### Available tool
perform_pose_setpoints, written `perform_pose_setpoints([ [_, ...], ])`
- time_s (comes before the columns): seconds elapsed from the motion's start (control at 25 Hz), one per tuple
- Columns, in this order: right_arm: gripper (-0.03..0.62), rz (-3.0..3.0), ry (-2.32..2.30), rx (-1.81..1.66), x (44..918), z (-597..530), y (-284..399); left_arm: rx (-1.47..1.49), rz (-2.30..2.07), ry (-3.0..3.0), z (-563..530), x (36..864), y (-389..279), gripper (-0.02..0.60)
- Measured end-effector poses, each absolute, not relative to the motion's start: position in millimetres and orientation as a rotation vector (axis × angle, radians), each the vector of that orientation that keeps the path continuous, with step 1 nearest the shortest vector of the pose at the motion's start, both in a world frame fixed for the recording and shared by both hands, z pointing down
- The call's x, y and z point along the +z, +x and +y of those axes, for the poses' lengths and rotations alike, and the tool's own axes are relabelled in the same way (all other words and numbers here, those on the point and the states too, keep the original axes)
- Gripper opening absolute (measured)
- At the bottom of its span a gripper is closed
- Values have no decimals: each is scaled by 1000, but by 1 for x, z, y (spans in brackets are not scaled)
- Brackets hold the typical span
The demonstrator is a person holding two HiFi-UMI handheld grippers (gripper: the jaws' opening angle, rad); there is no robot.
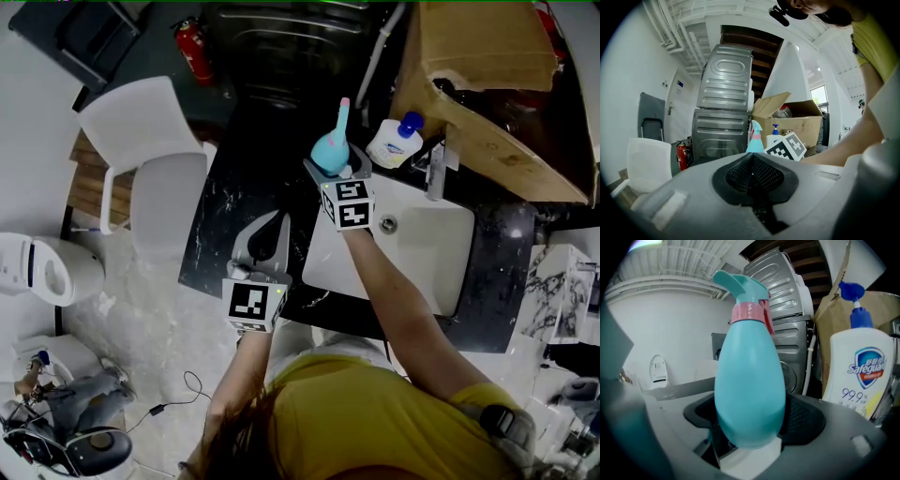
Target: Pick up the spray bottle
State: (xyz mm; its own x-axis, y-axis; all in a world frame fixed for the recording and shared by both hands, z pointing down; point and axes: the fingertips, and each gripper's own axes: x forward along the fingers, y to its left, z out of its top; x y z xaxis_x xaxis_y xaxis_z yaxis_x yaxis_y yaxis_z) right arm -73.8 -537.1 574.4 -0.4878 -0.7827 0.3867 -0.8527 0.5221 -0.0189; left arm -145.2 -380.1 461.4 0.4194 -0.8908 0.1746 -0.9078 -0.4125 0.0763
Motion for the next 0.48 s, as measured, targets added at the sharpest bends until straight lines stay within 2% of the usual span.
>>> perform_pose_setpoints([
  [0.48, 400, -2457, 1416, 267, 473, -465, -28, 112, -1613, 2554, -374, 430, -123, 2],
])
